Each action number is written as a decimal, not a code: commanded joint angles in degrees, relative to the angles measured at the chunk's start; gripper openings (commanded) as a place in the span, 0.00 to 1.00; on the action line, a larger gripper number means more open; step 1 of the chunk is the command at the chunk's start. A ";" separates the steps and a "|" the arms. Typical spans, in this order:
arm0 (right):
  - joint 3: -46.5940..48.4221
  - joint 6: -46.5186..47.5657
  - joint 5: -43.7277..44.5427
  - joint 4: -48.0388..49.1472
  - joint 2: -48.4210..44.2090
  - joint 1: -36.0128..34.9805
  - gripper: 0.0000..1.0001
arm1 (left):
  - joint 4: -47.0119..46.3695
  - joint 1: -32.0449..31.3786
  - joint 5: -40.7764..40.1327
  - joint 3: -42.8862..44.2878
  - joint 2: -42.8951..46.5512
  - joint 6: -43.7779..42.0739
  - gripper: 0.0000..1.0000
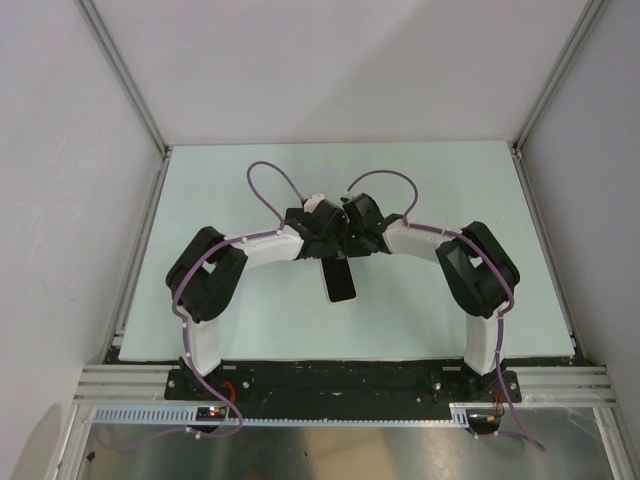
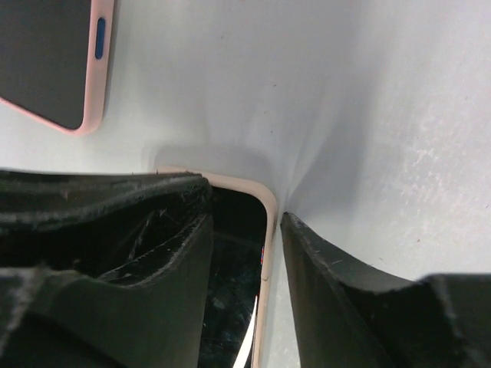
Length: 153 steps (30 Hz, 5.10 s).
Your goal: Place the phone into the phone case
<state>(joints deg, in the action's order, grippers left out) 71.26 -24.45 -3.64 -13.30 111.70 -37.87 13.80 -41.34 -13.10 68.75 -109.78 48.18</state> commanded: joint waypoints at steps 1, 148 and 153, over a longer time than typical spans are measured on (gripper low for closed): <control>-6.15 -1.19 -5.22 -1.89 -0.12 -1.17 0.53 | 7.57 -0.87 4.83 -1.01 -2.56 -2.19 0.00; -28.95 -9.25 9.99 -4.62 -56.98 -3.11 0.99 | 3.02 -0.05 -2.25 -33.72 60.87 -7.74 1.00; -29.27 -9.07 9.82 -4.57 -56.88 -3.02 1.00 | 3.23 0.00 -2.52 -33.62 60.87 -7.37 1.00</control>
<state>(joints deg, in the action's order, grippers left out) 42.30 -33.01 6.11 -18.59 55.42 -41.19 17.50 -41.23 -13.50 34.96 -49.45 41.01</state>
